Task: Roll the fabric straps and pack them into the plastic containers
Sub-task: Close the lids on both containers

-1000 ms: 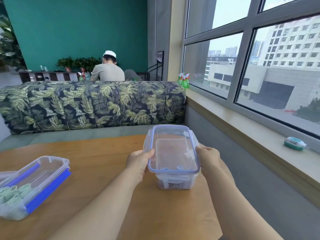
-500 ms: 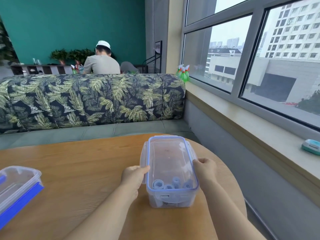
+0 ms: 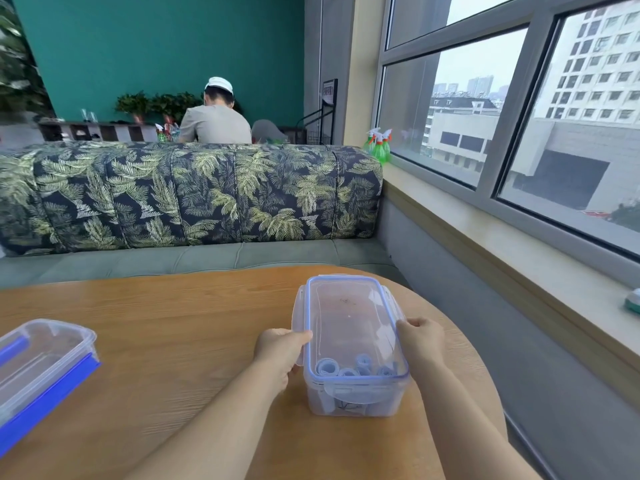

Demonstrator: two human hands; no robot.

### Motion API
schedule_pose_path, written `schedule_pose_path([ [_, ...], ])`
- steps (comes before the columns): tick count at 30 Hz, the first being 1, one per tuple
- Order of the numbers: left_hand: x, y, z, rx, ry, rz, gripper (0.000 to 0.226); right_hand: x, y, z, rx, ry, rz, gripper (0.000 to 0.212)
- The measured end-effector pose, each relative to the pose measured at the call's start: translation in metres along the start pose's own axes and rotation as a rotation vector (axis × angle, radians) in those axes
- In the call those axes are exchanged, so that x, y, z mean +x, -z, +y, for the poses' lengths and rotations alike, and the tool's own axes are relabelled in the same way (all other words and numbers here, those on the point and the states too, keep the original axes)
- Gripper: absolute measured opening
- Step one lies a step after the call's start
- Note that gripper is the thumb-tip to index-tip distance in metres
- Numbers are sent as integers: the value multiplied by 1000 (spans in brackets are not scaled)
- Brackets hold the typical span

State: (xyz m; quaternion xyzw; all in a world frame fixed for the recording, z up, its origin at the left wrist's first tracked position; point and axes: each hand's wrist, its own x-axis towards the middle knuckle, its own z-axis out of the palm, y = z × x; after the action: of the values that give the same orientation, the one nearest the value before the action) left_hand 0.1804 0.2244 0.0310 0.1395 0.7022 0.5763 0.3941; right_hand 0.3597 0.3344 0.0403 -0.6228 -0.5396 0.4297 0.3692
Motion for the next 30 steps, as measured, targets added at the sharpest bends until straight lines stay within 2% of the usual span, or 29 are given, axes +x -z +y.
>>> schedule_pose_path([
  [2, -1, 0, 0, 12, 5, -2, 16, 0, 0, 1, -5, -15, 1, 30],
  [8, -2, 3, -1, 33, 3, -15, 17, -2, 1, 4, 23, -35, -4, 41],
  [12, -3, 4, -3, 59, -13, -7, 19, -3, 1, 7, 21, -27, -5, 34],
  [15, -4, 4, -3, 93, -25, -2, 17, -6, 0, 6, -3, -23, -9, 18],
  [30, -11, 4, 5, 192, -50, 22, 20, -2, -1, 4, -70, -12, 10, 20],
])
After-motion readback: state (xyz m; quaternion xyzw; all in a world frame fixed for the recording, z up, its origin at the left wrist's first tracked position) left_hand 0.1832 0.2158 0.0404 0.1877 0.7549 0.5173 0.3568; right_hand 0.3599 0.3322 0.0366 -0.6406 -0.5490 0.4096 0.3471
